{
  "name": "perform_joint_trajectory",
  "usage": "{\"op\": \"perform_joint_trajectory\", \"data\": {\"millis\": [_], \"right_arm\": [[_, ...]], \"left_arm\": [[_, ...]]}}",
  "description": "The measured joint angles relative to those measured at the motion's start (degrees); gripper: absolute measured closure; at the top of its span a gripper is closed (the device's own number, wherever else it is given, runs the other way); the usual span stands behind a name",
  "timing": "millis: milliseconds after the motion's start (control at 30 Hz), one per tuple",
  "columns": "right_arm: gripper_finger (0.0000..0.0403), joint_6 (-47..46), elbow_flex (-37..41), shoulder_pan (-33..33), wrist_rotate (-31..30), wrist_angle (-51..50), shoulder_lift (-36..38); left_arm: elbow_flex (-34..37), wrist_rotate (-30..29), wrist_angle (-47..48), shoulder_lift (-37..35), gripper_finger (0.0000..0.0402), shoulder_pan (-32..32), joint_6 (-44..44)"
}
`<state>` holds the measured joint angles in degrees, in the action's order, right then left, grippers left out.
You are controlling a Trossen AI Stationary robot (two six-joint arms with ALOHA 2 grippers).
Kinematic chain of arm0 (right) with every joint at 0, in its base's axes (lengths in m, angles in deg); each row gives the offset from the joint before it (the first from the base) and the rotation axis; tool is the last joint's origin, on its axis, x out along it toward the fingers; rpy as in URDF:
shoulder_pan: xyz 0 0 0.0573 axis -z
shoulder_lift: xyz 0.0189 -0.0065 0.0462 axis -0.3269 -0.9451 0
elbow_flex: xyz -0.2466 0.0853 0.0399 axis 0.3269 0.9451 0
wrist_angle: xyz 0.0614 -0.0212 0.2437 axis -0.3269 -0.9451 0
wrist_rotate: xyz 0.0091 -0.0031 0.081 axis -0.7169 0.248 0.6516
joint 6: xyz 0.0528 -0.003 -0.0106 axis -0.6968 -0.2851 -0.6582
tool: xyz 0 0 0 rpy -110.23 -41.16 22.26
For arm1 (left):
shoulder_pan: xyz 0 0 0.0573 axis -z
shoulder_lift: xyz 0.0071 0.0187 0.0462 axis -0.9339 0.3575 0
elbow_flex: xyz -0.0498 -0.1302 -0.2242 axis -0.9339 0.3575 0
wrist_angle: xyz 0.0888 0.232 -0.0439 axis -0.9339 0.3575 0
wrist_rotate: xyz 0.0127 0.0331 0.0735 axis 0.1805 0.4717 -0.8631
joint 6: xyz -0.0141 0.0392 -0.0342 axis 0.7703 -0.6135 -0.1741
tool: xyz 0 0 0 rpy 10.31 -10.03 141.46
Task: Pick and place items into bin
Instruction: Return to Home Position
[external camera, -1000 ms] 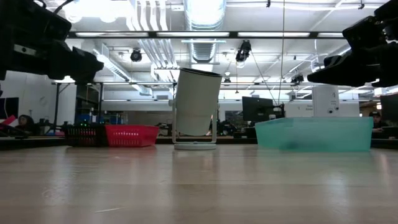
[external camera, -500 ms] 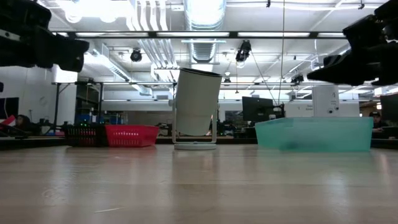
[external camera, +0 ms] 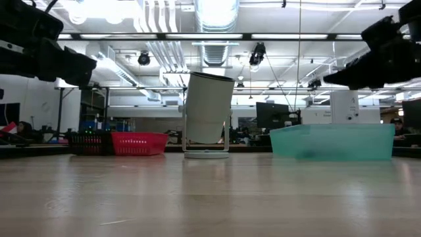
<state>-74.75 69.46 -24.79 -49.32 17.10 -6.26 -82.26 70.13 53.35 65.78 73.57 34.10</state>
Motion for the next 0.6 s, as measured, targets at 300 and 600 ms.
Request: {"op": "perform_joint_trajectory", "data": {"millis": [300,600], "right_arm": [[0.0394,-1.0,-0.1,0.0,0.0,-2.0,8.2],[0.0394,-2.7,-0.2,-0.1,9.1,-3.5,10.7]], "left_arm": [[0.0,-0.1,0.2,-3.8,0.0391,0.0,-0.1],[-0.4,0.0,1.4,-5.6,0.0391,0.0,0.4]]}}
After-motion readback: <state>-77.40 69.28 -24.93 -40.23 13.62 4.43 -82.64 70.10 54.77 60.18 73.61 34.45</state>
